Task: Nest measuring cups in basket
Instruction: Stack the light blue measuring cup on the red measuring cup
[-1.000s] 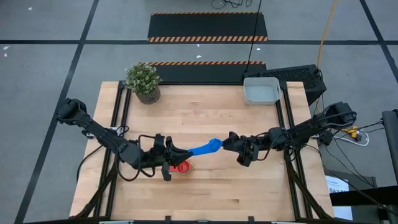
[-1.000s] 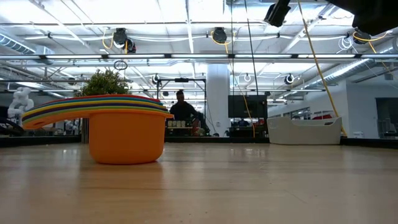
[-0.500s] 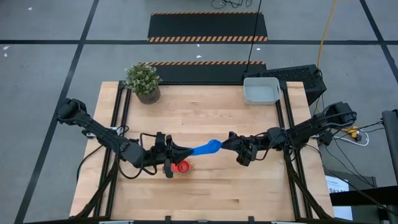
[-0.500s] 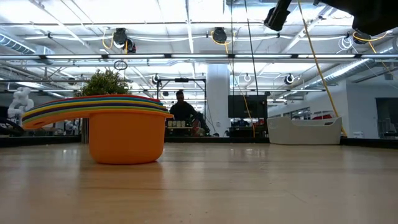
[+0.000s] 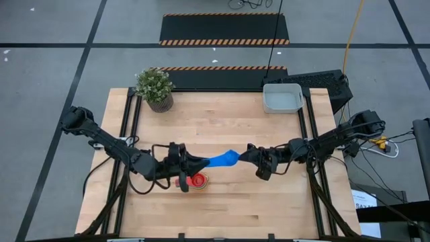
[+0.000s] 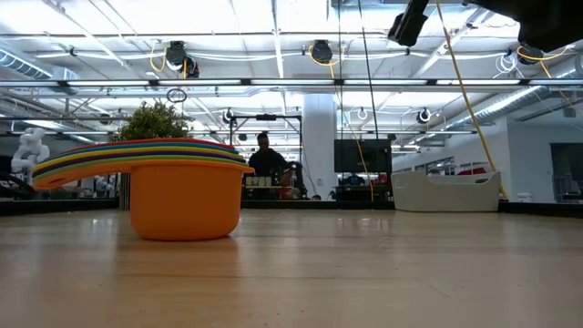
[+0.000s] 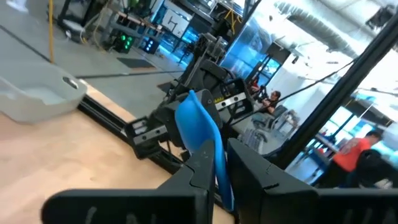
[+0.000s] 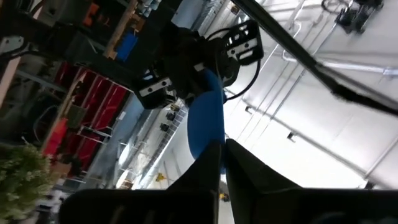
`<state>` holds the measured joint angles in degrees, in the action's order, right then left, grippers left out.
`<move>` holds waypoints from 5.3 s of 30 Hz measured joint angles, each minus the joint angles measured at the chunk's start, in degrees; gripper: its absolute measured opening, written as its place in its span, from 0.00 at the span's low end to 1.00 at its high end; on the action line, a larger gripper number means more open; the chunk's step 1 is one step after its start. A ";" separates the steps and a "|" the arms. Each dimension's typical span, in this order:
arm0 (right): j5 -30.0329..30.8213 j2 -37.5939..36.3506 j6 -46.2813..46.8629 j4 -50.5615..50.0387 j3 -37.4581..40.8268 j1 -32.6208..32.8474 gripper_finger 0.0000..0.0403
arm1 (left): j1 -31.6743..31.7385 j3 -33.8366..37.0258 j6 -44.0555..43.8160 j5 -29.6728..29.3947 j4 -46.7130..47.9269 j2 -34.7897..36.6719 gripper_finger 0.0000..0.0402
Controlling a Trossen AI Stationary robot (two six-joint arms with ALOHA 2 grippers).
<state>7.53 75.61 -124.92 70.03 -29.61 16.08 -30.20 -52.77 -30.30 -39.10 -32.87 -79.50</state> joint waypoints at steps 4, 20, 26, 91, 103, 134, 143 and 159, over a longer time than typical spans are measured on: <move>2.67 0.00 3.88 0.14 0.00 0.54 0.00 | -0.22 0.02 5.03 -0.82 -1.82 -0.02 0.20; 19.08 -0.02 18.18 -0.78 0.00 5.15 0.00 | -2.76 0.02 26.14 -5.94 -1.17 5.46 0.61; 23.19 -0.01 32.74 -3.46 0.00 6.53 0.00 | -5.12 0.02 37.96 -12.83 7.73 9.71 0.61; 19.44 11.52 86.68 -2.57 -10.08 2.15 0.00 | -2.76 -0.02 56.90 -8.42 36.95 17.34 0.35; 19.47 11.52 86.90 -2.57 -10.08 1.90 0.00 | -0.89 0.00 57.55 -8.35 34.59 13.33 0.41; 17.88 2.74 107.39 -25.48 -9.99 1.95 0.28 | -19.70 5.52 54.53 -18.79 47.73 13.29 0.01; 17.77 0.63 122.15 -31.29 -9.99 2.05 0.29 | -29.74 15.43 59.03 -22.14 38.47 12.61 0.01; 17.73 0.66 130.26 -31.59 -9.99 2.08 0.29 | -33.25 22.77 71.60 -36.38 21.31 -0.31 0.02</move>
<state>25.26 76.27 5.34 38.43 -39.59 18.15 -63.45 -30.00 41.30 -75.48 -11.56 -79.81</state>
